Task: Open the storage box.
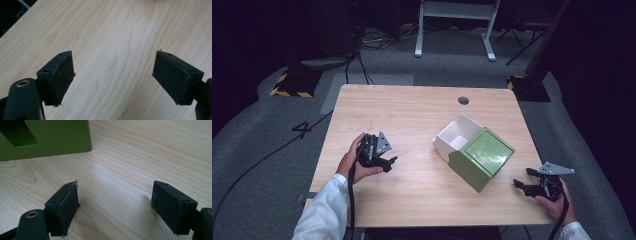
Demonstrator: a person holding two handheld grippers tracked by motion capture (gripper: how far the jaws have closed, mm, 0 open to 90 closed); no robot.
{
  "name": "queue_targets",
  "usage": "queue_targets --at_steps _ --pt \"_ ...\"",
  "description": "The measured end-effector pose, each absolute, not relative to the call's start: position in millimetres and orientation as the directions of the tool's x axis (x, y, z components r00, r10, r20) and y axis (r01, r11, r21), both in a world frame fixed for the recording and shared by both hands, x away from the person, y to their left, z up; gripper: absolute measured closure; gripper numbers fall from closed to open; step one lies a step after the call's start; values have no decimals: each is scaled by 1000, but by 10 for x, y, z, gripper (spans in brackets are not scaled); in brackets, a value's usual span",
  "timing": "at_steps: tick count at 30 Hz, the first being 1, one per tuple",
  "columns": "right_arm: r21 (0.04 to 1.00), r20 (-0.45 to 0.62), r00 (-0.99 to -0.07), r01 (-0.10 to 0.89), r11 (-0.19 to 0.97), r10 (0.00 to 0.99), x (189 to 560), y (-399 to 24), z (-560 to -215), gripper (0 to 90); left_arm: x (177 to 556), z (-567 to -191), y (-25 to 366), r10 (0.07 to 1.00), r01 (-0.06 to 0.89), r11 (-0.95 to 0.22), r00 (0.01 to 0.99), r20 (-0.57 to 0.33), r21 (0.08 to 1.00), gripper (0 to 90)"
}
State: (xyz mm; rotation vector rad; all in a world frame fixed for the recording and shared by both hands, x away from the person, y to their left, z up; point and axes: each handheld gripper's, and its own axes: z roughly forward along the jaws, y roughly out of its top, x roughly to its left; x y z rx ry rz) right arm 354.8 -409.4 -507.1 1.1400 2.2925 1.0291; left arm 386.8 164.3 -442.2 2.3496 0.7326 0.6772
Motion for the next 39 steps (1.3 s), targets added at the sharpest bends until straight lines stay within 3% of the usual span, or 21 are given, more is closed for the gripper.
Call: queue_targets --at_steps 18,26,39 --pt "751 -12 -598 524 402 801 3550 -4095 -5072 217 3642 -4704 1988 683 410 -653 681 262 637 174" --pt "751 -12 -598 524 402 801 3551 -4096 -5072 217 3582 -4782 2184 739 478 -573 653 167 666 174" --pt "751 -12 -600 523 403 800 3549 -4096 -5071 219 3577 -4986 2454 797 564 -504 595 102 654 162"
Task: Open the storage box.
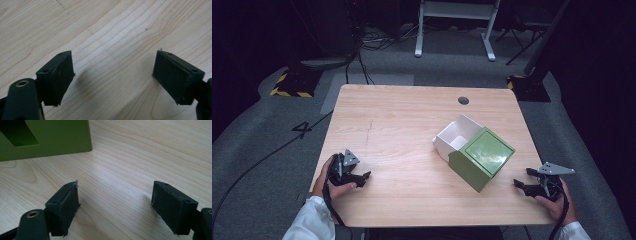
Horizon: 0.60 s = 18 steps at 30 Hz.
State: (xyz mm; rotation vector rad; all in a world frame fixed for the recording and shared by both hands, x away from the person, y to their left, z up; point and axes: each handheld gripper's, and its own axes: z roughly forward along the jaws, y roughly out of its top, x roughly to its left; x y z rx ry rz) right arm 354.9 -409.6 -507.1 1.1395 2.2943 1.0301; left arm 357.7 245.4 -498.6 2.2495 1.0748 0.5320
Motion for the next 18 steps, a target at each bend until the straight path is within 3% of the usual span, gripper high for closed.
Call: queue_targets --at_steps 7,18 --pt "752 -11 -602 522 404 798 3548 -4094 -5071 220 3560 -5069 2571 826 596 -400 564 -8 696 162" --pt "752 -13 -603 520 406 798 3548 -4093 -5072 218 3553 -5071 2577 828 599 -396 560 -10 696 149"
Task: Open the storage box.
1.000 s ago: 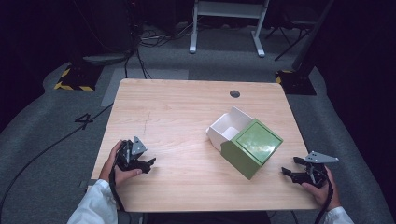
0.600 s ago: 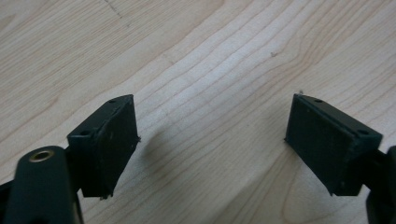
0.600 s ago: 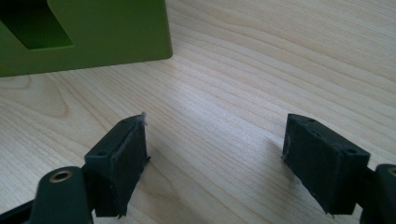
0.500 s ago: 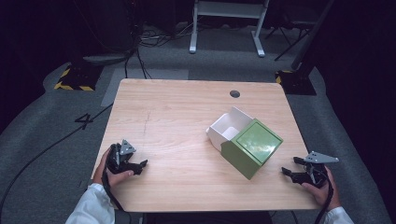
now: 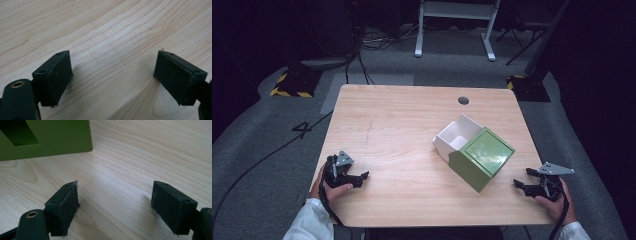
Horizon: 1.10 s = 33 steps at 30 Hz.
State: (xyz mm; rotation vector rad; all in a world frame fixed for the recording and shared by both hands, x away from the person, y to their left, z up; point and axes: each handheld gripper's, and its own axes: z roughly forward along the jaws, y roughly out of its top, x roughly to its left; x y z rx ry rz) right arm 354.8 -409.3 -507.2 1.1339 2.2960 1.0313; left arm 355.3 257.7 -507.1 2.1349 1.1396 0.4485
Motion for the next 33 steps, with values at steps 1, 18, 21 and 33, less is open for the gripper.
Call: queue_targets --at_steps 1,18,21,33 --pt "752 -13 -603 520 406 798 3548 -4093 -5072 217 3553 -5071 2577 829 599 -396 560 -11 696 150" --pt "752 -17 -600 519 406 800 3543 -4090 -5071 215 3557 -5072 2578 827 599 -396 561 -12 696 148" --pt "752 -19 -600 518 407 800 3544 -4091 -5072 215 3557 -5072 2577 828 600 -396 561 -13 696 148" --pt "752 -15 -601 520 405 799 3545 -4092 -5071 218 3558 -5072 2578 827 599 -396 562 -12 696 148"
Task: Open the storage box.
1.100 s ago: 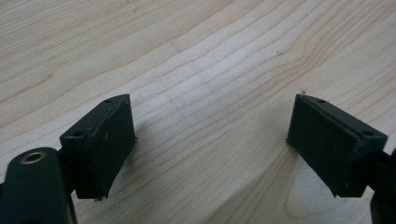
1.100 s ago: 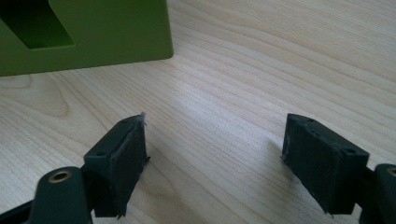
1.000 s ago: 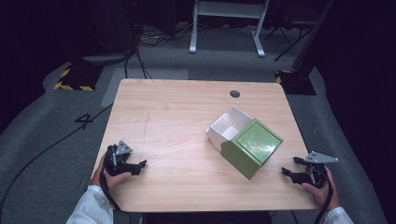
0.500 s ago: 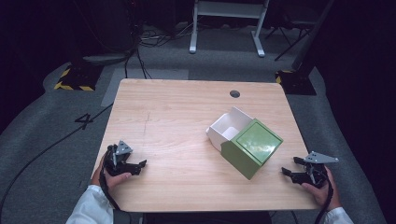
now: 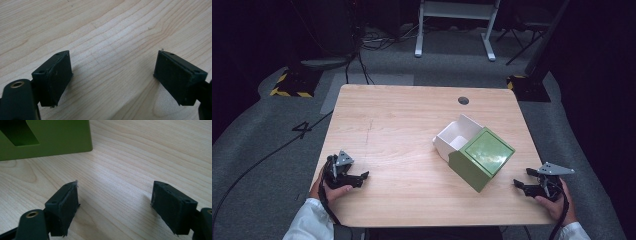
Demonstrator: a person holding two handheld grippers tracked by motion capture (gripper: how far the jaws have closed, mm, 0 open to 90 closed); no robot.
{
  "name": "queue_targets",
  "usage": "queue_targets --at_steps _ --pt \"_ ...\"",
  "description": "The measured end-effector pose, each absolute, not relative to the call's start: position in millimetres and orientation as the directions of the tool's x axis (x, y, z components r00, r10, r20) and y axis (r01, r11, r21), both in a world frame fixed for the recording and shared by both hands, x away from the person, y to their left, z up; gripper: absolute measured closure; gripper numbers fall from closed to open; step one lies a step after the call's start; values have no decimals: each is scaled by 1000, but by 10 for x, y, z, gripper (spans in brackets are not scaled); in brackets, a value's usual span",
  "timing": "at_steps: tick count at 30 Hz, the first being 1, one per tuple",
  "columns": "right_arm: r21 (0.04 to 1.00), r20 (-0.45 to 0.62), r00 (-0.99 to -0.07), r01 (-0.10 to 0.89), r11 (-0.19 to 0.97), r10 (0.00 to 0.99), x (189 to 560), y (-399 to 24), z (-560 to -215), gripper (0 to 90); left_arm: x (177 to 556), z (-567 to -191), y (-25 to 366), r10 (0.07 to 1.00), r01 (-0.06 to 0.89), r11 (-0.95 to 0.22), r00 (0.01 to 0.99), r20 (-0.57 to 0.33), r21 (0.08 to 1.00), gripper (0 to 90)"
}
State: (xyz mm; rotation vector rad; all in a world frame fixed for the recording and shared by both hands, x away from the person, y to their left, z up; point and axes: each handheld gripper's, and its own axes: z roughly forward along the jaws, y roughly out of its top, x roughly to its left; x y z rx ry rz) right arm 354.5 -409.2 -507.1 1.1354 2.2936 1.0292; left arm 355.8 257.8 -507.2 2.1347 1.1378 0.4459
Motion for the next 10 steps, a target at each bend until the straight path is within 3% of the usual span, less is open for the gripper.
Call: queue_targets --at_steps 10 --pt "753 -17 -603 518 407 798 3542 -4091 -5071 219 3558 -5072 2578 827 599 -396 562 -12 696 148"
